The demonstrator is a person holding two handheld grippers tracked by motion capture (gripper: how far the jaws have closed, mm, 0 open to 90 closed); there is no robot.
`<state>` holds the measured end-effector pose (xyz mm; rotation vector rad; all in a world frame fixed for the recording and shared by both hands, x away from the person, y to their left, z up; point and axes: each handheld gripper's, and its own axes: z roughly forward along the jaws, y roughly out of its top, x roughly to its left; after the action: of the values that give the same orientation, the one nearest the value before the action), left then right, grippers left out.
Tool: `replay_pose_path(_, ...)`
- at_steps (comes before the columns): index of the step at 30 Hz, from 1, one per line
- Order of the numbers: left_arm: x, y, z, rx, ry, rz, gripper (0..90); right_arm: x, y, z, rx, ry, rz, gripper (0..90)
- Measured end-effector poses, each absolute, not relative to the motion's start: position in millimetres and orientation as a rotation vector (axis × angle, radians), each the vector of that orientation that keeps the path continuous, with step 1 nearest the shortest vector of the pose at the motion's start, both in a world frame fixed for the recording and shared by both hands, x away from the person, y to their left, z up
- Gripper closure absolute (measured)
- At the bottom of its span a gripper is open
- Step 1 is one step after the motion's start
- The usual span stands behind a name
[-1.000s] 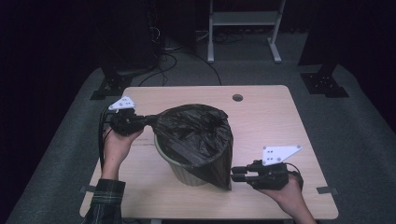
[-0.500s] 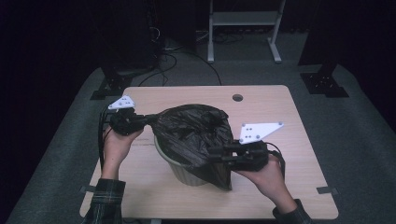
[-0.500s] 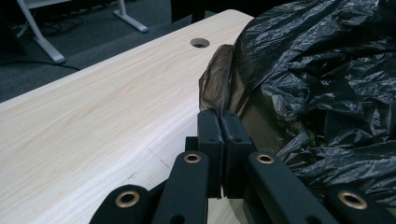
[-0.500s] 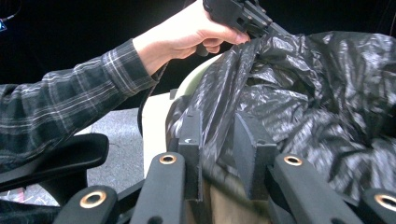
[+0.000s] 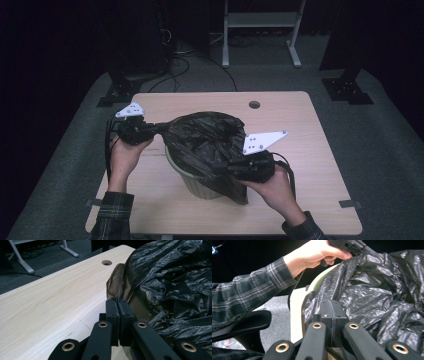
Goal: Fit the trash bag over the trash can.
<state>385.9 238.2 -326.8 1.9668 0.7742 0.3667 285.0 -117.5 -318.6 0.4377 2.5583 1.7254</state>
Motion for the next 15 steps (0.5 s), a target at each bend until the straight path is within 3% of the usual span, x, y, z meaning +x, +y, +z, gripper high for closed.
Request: replay_pose_path(15, 386.5, 246.4, -332.2, 1.976, 0.799, 0.373, 88.5, 265.5, -82.0, -328.2, 0.291, 2.618, 1.738, 90.0)
